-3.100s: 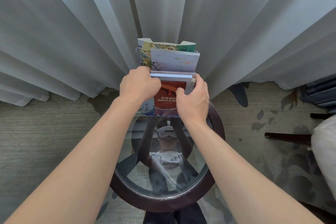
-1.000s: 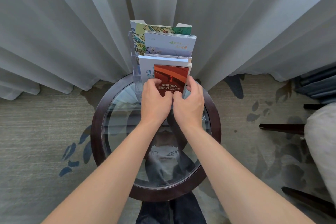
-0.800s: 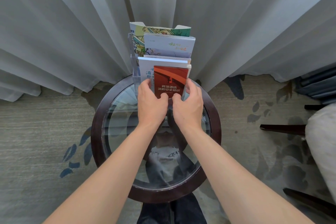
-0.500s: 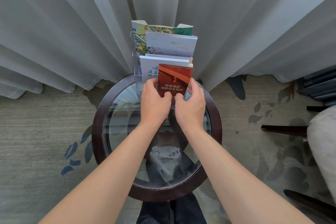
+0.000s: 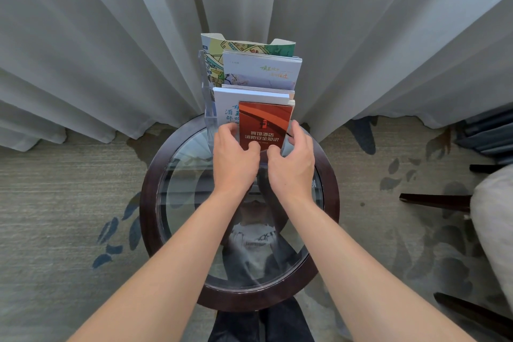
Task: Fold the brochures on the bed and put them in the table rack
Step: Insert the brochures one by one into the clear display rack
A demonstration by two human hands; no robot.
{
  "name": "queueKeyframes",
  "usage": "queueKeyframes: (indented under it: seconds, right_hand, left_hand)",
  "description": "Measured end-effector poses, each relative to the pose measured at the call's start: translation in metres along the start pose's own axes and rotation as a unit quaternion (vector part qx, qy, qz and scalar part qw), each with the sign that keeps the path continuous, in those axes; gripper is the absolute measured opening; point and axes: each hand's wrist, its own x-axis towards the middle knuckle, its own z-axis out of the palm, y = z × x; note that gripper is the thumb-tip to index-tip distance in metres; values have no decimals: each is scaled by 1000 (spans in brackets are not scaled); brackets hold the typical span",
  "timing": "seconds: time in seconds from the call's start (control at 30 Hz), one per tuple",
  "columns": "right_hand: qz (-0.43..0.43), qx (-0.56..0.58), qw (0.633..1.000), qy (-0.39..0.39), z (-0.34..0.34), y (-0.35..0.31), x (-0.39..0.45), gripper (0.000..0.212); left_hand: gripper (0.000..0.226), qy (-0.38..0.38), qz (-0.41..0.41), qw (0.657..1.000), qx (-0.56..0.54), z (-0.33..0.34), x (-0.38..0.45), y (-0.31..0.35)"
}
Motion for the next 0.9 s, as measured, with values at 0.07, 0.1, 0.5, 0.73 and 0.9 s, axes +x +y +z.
queueKeyframes:
  seconds: [0.07, 0.1, 0.5, 0.73, 0.9]
  right_hand:
    - [-1, 12, 1000, 23, -3, -5, 2, 65]
    - [-6, 17, 999, 36, -4, -10, 4, 66]
    - [-23, 3, 1000, 13, -7, -64, 40, 75]
    - [-19, 11, 1000, 1, -2, -69, 43, 74]
    - [-25, 4, 1000, -9, 0, -65, 42, 80]
  left_hand:
    - [40, 46, 24, 999, -9, -5, -2, 4]
    - [38, 71, 44, 996, -19, -8, -2, 9]
    - [63, 78, 79, 983, 149, -31, 44, 60]
    - [49, 83, 66, 988, 114, -31, 50, 59]
    - [47, 82, 79, 985, 130, -32, 51, 55]
